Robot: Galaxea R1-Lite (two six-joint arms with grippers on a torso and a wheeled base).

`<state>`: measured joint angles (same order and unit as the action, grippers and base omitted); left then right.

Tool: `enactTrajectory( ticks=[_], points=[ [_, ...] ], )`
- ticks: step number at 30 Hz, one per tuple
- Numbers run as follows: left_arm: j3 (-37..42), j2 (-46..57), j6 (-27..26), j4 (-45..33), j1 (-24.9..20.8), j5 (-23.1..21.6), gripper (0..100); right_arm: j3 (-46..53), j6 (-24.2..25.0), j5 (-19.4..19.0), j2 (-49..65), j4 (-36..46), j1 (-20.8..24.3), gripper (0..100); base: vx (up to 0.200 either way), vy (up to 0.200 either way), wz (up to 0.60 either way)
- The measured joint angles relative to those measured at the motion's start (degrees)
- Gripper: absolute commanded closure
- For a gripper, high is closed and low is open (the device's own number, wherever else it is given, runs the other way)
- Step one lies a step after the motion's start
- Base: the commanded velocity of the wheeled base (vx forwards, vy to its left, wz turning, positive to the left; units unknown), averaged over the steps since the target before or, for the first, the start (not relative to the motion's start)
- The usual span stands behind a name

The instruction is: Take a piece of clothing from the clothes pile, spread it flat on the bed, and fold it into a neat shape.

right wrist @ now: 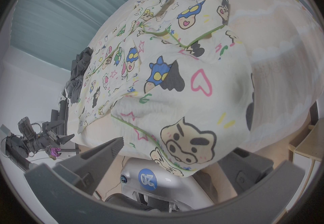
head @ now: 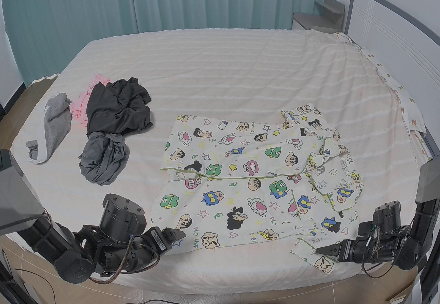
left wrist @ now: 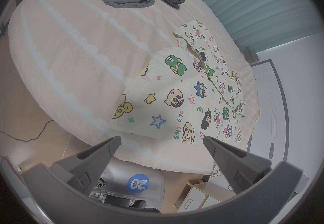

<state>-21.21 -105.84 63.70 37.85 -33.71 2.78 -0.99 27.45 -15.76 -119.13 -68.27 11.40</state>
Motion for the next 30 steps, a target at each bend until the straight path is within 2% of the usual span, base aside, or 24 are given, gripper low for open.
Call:
enactTrajectory(
  ticks=[4, 11, 16, 22, 27, 30],
  points=[
    [0.0, 0.0, 0.0, 0.0, 0.0, 0.0, 0, 0.0, 1.4, 1.8, -0.7, -0.6, 1.0, 100, 0.000, 0.000, 0.00],
    [-0.1, 0.0, 0.0, 0.1, 0.1, 1.1, 0, 0.0, 1.8, 7.9, -1.5, 0.1, 3.2, 100, 0.000, 0.000, 0.00],
    [-0.1, 0.0, 0.0, 0.4, 0.1, 1.3, 0, 0.0, 1.8, 8.2, -1.5, 1.8, 3.4, 100, 0.000, 0.000, 0.00],
    [-0.1, 0.0, 0.0, 0.5, 0.0, 1.4, 0, 0.0, 0.9, 8.1, 1.2, 8.7, 2.7, 100, 0.000, 0.000, 0.00],
    [0.0, 0.0, -0.1, 0.5, 0.0, 1.5, 0, 0.0, -3.6, 6.7, 4.5, 13.0, -0.4, 100, 0.000, 0.000, 0.00],
    [0.0, -0.1, -0.1, 0.4, 0.0, 1.5, 0, 0.0, -6.5, 4.5, 5.5, 13.9, -3.6, 100, 0.000, 0.000, 0.00]
  ],
)
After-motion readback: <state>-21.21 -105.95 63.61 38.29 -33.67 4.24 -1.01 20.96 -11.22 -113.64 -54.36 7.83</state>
